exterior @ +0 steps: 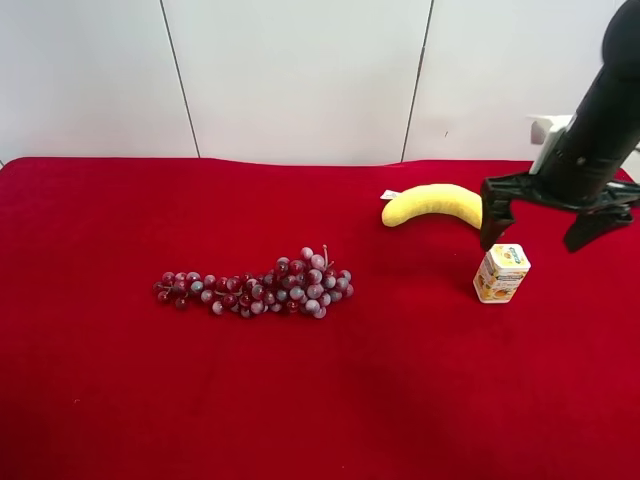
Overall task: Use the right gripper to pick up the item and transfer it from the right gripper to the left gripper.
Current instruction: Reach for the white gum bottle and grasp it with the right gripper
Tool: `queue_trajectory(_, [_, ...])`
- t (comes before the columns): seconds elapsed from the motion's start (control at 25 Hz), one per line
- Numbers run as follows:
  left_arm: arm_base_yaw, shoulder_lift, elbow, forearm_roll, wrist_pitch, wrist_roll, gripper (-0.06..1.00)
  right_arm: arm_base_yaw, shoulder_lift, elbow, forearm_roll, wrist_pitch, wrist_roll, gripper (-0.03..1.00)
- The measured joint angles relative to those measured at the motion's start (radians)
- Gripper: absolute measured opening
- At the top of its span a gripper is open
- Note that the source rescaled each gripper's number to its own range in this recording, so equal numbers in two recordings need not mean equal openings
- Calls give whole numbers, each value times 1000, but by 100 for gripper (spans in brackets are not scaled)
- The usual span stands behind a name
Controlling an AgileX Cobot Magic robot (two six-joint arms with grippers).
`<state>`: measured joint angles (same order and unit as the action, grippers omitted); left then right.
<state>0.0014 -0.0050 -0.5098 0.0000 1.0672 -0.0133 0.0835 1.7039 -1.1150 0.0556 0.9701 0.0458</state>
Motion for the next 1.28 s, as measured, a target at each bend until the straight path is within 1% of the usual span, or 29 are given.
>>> queue_trajectory(0.36, [0,0,0,0,0,0,100,0,109,0,0,-98,-15,98])
queue_trajectory(0.68, [0,0,0,0,0,0,100,0,152,0,-3,-121,-34,98])
queue_trajectory(0.76, [0,0,0,0,0,0,100,0,160,0,-3,-122,-39,95])
queue_trajectory(0.84, [0,0,0,0,0,0,100,0,164,0,-3,-122,-46,85])
queue_trajectory(0.92, [0,0,0,0,0,0,100,0,164,0,-3,-122,-46,73])
queue_trajectory(0.96, [0,0,0,0,0,0,100,0,164,0,-3,-122,-46,65])
queue_trajectory(1.08, [0,0,0,0,0,0,100,0,164,0,-3,-122,-46,37])
queue_trajectory(1.12, [0,0,0,0,0,0,100,0,164,0,-3,-122,-46,23])
queue_trajectory(1.16, [0,0,0,0,0,0,100,0,164,0,-3,-122,-46,7])
queue_trajectory(1.2, [0,0,0,0,0,0,100,0,164,0,-3,-122,-46,0])
queue_trajectory(1.28, [0,0,0,0,0,0,100,0,164,0,-3,-122,-46,1])
